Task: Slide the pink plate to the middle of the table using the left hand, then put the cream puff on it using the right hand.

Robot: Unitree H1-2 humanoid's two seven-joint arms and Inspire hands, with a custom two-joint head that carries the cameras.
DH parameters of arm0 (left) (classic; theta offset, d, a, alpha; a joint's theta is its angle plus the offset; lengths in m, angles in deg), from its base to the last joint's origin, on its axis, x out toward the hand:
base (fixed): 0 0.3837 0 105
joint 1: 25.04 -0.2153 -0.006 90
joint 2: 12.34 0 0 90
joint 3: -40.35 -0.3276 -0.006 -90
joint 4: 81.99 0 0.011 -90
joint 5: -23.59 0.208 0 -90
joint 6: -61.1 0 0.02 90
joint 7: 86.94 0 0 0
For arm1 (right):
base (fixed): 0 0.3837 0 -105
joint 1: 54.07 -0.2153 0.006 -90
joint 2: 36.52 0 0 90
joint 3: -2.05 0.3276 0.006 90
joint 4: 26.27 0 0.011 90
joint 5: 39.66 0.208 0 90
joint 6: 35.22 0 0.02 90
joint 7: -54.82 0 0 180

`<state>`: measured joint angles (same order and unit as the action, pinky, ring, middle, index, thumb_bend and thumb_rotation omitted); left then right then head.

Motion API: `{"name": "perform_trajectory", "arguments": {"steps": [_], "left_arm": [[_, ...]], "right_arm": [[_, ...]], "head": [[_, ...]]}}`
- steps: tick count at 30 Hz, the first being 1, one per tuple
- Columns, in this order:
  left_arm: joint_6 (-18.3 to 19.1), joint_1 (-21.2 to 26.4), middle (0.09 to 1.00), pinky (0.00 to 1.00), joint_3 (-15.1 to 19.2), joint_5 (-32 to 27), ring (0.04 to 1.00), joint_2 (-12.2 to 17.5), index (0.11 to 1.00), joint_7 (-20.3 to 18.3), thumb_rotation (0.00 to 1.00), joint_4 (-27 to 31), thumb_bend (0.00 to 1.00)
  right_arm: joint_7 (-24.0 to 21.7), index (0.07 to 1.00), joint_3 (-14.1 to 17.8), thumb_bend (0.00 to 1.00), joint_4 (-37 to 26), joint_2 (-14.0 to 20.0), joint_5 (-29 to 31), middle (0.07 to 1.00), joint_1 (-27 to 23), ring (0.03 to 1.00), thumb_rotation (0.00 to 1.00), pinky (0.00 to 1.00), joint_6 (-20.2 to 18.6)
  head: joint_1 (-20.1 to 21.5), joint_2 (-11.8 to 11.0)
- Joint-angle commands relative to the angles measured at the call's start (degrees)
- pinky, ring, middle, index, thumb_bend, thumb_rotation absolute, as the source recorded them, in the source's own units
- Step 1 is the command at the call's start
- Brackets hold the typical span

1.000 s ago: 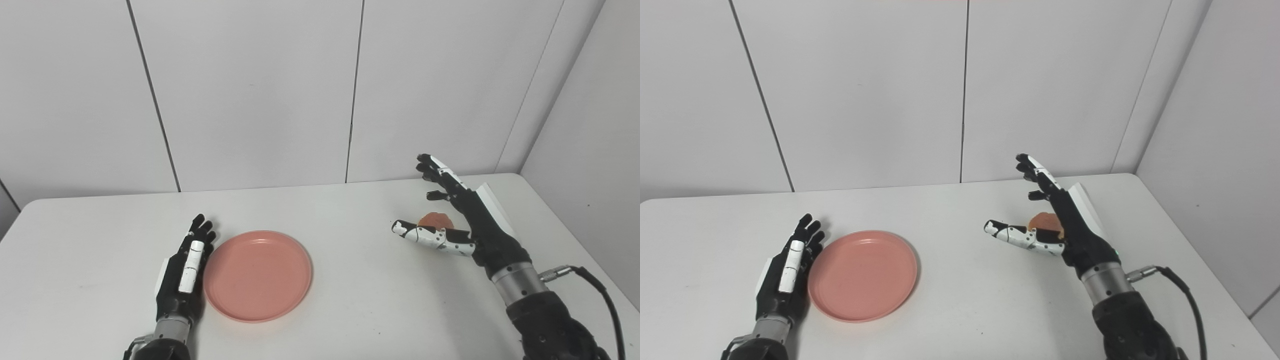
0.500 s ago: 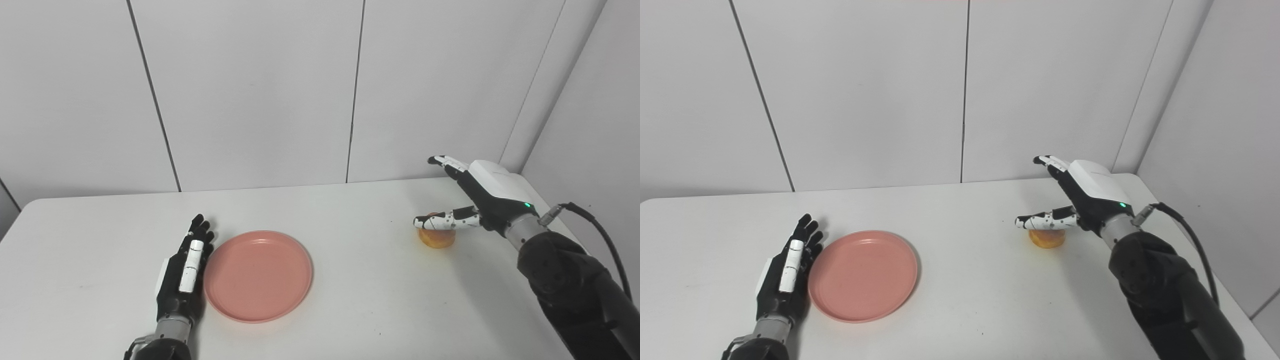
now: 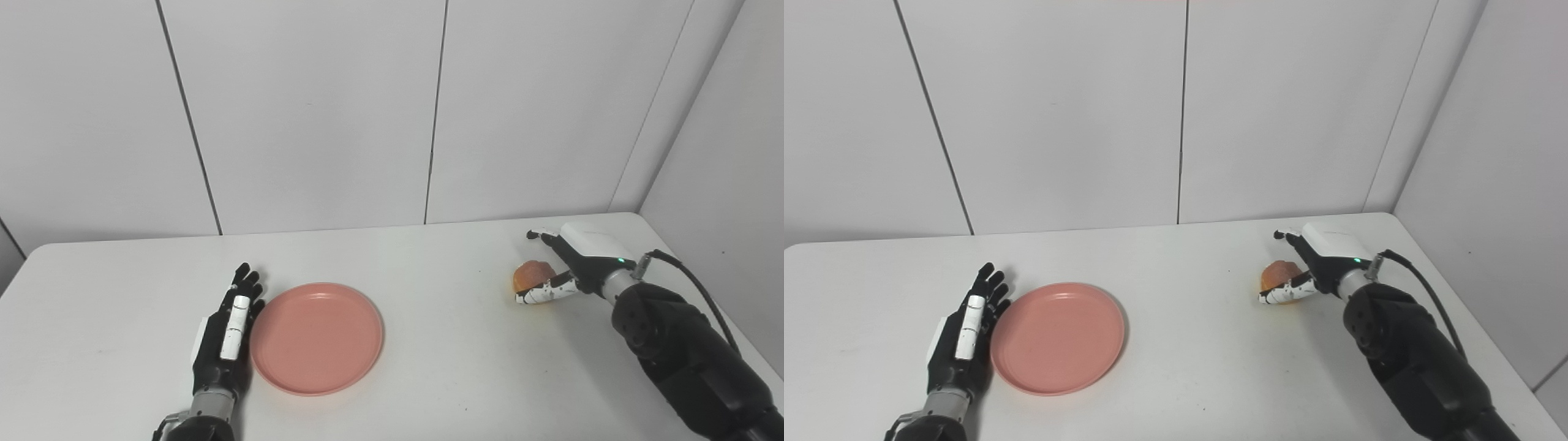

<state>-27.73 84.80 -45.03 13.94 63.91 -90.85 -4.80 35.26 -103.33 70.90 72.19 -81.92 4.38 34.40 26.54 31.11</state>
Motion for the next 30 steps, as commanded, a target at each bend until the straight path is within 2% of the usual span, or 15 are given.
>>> {"name": "perform_trajectory", "arguments": {"steps": [1, 7, 13, 22, 27, 30], "left_arm": [[-1.17, 0.15, 0.979, 0.99, -0.34, 0.26, 0.983, 0.21, 0.946, -0.47, 0.81, 0.18, 0.90], [-1.72, 0.19, 0.980, 0.99, -0.40, 0.23, 0.984, 0.27, 0.949, -0.47, 0.81, -0.66, 0.91], [-1.78, 0.14, 0.975, 1.00, -0.34, -0.24, 0.981, 0.15, 0.956, -0.62, 0.81, -0.83, 0.91], [-1.98, -0.05, 0.984, 1.00, -0.42, -0.07, 0.986, 0.28, 0.955, -0.62, 0.81, -1.27, 0.91], [-1.99, -0.20, 0.983, 1.00, -0.46, -0.17, 0.987, 0.36, 0.961, -0.84, 0.81, -1.29, 0.90], [-1.66, -0.30, 0.981, 0.99, -0.48, -0.21, 0.977, 0.40, 0.960, -0.90, 0.81, -1.06, 0.90]], "right_arm": [[1.74, 0.870, 0.62, 1.00, 0.77, 1.01, -0.30, 0.915, -2.95, 0.892, 0.51, 0.79, 2.22], [3.77, 0.871, 0.92, 1.00, 3.87, 0.27, 0.28, 0.909, -3.25, 0.879, 0.48, 0.77, 3.18], [6.57, 0.860, 1.52, 1.00, 5.44, -0.05, 1.37, 0.881, -2.86, 0.838, 0.48, 0.69, 4.99], [9.35, 0.852, 2.58, 1.00, 7.62, -0.93, 3.74, 0.868, -2.60, 0.824, 0.43, 0.69, 6.87], [10.39, 0.829, 2.43, 1.00, 8.56, -1.07, 4.41, 0.817, -2.32, 0.727, 0.39, 0.58, 8.10], [10.16, 0.807, 1.97, 1.00, 9.24, -0.88, 4.43, 0.793, -2.12, 0.698, 0.35, 0.55, 8.31]], "head": [[-0.11, 0.01], [-0.35, -0.06], [-0.69, 0.01], [-1.16, 0.43], [-1.42, 0.69], [-1.51, 0.91]]}}
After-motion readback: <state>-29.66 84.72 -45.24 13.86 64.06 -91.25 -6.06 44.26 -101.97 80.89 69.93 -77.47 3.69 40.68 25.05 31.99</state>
